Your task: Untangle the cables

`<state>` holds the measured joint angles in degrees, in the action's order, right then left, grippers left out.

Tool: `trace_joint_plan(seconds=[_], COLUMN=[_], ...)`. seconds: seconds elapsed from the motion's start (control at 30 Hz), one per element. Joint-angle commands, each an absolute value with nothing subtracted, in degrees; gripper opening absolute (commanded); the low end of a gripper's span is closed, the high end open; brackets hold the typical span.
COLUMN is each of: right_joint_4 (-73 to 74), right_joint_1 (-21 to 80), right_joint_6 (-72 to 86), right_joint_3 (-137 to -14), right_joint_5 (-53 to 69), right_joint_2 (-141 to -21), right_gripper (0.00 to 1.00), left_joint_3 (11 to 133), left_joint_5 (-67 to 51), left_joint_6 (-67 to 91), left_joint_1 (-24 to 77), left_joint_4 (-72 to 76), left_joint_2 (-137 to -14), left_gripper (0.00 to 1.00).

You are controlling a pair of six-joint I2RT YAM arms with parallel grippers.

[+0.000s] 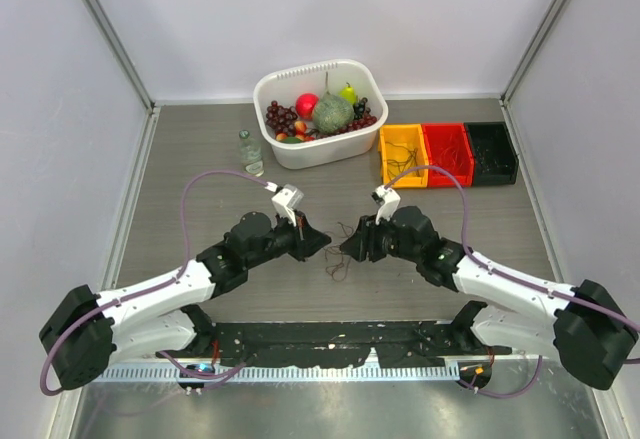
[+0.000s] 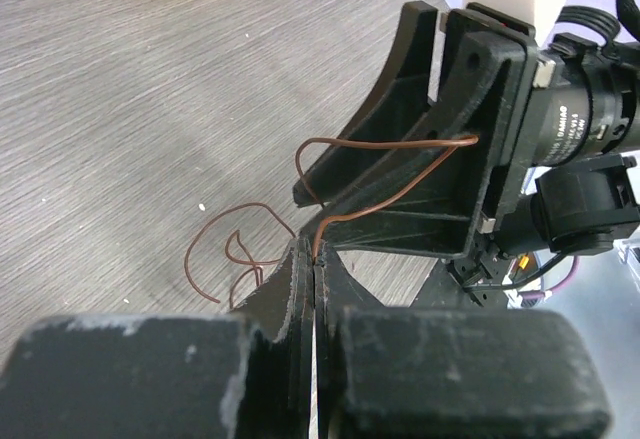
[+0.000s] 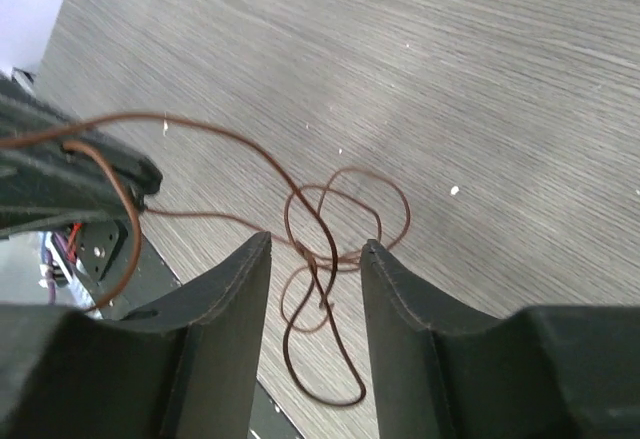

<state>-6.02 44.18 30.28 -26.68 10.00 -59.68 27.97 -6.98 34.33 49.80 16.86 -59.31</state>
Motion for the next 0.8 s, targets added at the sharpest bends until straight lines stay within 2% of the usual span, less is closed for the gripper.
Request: trace_joint_plan(seconds=[0.0,0.07,0.13,0.17,0.2,0.23,0.27,0.33,0.4,0.5,0.77], right_joint_4=[-14.5,-14.0,-12.1,-8.9,-6.9,-2.0,-0.4,8.0,13.0,17.3,23.5], right_joint_1=[44.3,44.3,44.3,44.3,44.3,44.3,44.3,44.3,44.3,44.3,44.3], right_joint_6=[32.5,32.2,31.8,31.4,31.5,31.5,31.8,32.7,32.8,32.3,30.4], right_joint_3=[-27.6,-28.2,-29.1,-30.1,-30.6,-31.6,-32.1,-33.3,-33.9,-34.8,-38.3], right_joint_5=[7.4,4.9,1.1,-2.1,-8.8,-12.4,-21.5,-32.4,-38.7,-43.3,-50.2], right_joint_2=[-62.1,-63.1,-63.5,-63.4,-63.2,-62.2,-61.7,-59.5,-55.4,-52.6,-49.9], right_gripper=[0.44,0.33,0.19,0.07,0.02,0.01,0.01,0.01,0.01,0.01,0.01], left_joint_3=[29.4,29.6,30.0,30.1,30.5,30.8,31.5,33.1,34.9,36.7,42.3], left_joint_5=[-9.8,-10.5,-10.4,-9.8,-9.0,-7.2,-5.2,4.0,12.7,18.8,20.3], left_joint_6=[35.0,34.7,34.4,34.2,34.0,33.7,33.4,33.7,34.2,33.1,30.4], left_joint_1=[49.6,49.6,49.6,49.6,49.6,49.6,49.6,49.6,49.6,49.6,49.6], left_joint_4=[18.6,18.1,16.2,14.8,13.1,10.7,7.7,0.4,-7.1,-12.7,-17.7], left_joint_2=[-58.9,-58.5,-57.7,-57.0,-56.1,-54.9,-53.8,-50.7,-47.4,-42.7,-38.0], left_gripper=[0.00,0.00,0.00,0.00,0.00,0.00,0.00,0.00,0.00,0.00,0.00])
